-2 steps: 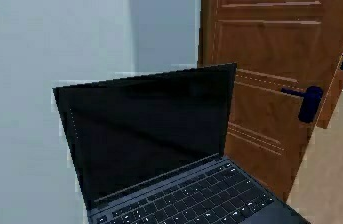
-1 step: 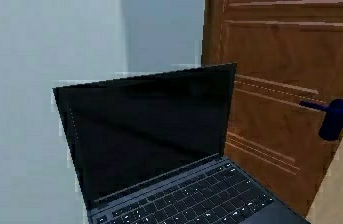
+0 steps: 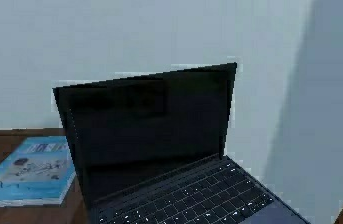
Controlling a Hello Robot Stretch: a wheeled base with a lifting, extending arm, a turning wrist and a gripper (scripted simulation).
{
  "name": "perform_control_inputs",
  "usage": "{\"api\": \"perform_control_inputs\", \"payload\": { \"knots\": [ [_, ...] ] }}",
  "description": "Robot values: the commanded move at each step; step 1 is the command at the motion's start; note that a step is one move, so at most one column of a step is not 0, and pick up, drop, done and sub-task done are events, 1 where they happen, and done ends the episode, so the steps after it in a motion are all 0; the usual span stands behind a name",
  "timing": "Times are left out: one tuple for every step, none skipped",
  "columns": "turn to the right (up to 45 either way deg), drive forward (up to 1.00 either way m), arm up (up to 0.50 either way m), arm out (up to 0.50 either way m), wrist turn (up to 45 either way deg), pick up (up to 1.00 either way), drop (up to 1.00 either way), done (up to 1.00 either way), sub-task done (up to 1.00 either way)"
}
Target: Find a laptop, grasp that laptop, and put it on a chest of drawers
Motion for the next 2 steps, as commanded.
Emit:
{"api": "perform_control_inputs", "payload": {
  "knots": [
    [0.0, 0.25, 0.00, 0.00, 0.0, 0.00, 0.00, 0.00, 0.00],
    [27.0, 0.00, 0.00, 0.00, 0.0, 0.00, 0.00, 0.00, 0.00]
  ]
}}
